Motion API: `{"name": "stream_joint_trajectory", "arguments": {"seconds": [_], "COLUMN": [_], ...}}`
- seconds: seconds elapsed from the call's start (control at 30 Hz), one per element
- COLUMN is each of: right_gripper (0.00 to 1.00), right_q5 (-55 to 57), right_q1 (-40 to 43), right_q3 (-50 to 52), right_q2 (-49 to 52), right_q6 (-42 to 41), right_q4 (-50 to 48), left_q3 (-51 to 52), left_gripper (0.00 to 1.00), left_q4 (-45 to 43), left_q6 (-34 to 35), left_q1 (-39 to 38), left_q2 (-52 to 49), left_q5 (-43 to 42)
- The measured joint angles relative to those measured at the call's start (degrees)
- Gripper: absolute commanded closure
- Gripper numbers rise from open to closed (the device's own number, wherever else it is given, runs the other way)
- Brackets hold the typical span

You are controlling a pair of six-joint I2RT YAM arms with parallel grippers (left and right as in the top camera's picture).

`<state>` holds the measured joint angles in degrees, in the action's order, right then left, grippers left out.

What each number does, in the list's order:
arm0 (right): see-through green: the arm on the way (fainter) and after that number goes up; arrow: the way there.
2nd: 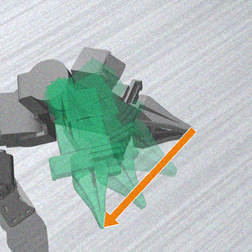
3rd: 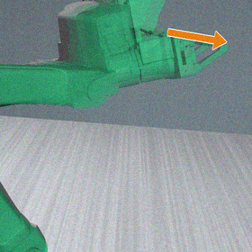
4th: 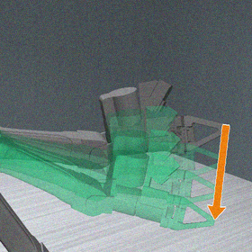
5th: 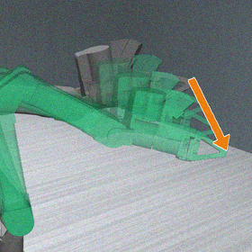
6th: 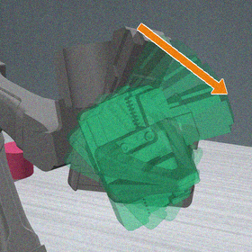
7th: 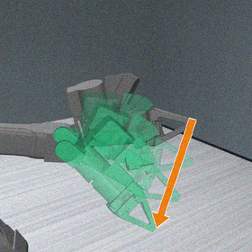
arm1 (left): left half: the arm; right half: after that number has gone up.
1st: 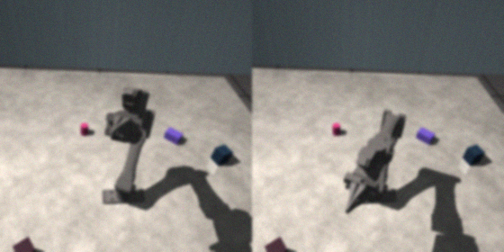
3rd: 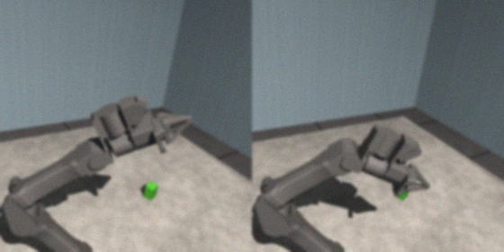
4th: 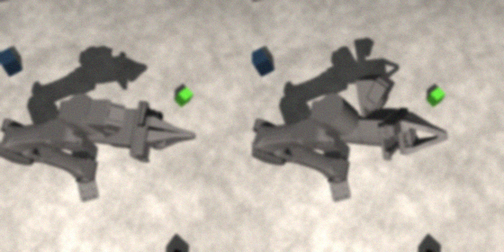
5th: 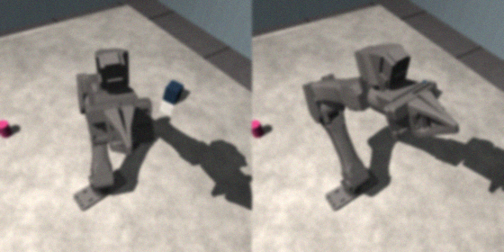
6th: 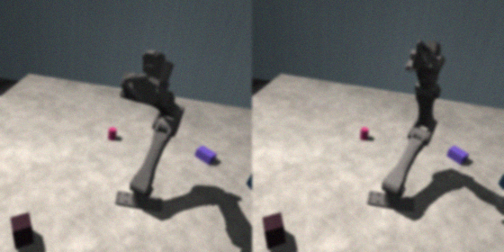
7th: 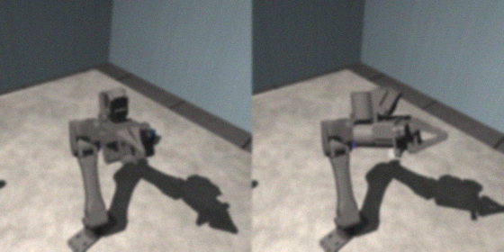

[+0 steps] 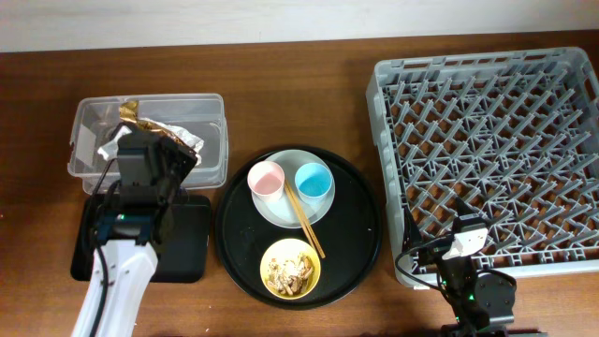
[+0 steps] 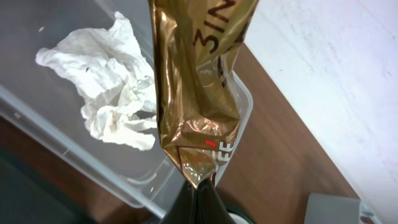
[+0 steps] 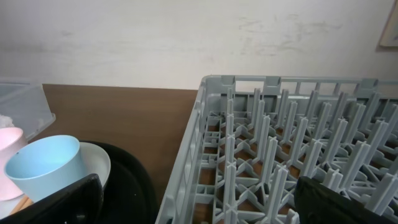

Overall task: Sort waste into correct bins and load items into the dishwasher rack
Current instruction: 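Move gold wrapper with left gripper and release into clear bin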

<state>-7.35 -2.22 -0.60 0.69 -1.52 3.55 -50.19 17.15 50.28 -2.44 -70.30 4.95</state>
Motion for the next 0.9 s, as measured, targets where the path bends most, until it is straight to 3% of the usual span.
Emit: {"name": "stream_joint_trajectory", "arguments": {"seconds": [0.1,0.17,0.2,0.27,0.37,0.47,0.53,0.8,0.9], "right_gripper": [0.01,0.01,0.01,0.01,0.02,0.01,0.01,0.01,0.01], "right_q5": [0.0,0.0,0.0,0.0,0.0,0.0,0.0,0.0,0.0], "right_q1": [0.0,0.0,0.0,0.0,0.0,0.0,0.0,0.0,0.0], "right_q3": [0.0,0.0,0.0,0.0,0.0,0.0,0.0,0.0,0.0], "right_q2": [0.0,0.0,0.0,0.0,0.0,0.0,0.0,0.0,0.0], "right_q6": [-0.04,-0.04,-0.02,-0.04,0.0,-0.07,-0.02,-0.02,-0.02], "right_q4": [0.0,0.0,0.0,0.0,0.0,0.0,0.0,0.0,0.0], "left_q3": [-0.04,-0.04,-0.04,-0.04,-0.04,-0.39,-1.2,-8.9,-9.46], "left_gripper": [0.99,0.9,0.79,0.45,0.34,0.33,0.38,0.61,0.64], "left_q4": [-3.21,-5.64,-7.23,-10.4,-12.28,-12.41,-10.29,18.53,29.35], "left_q6": [0.0,0.0,-0.13,-0.2,-1.6,-4.74,-7.26,-15.39,-16.35], "left_q1": [0.0,0.02,0.15,0.46,0.72,0.74,0.76,-0.13,-4.72], "left_q2": [-4.68,-8.31,-10.12,-13.14,-14.05,-13.44,-12.24,-0.17,2.56], "left_q5": [0.24,0.72,0.94,0.92,0.48,-0.2,-0.48,-11.87,-15.15]}}
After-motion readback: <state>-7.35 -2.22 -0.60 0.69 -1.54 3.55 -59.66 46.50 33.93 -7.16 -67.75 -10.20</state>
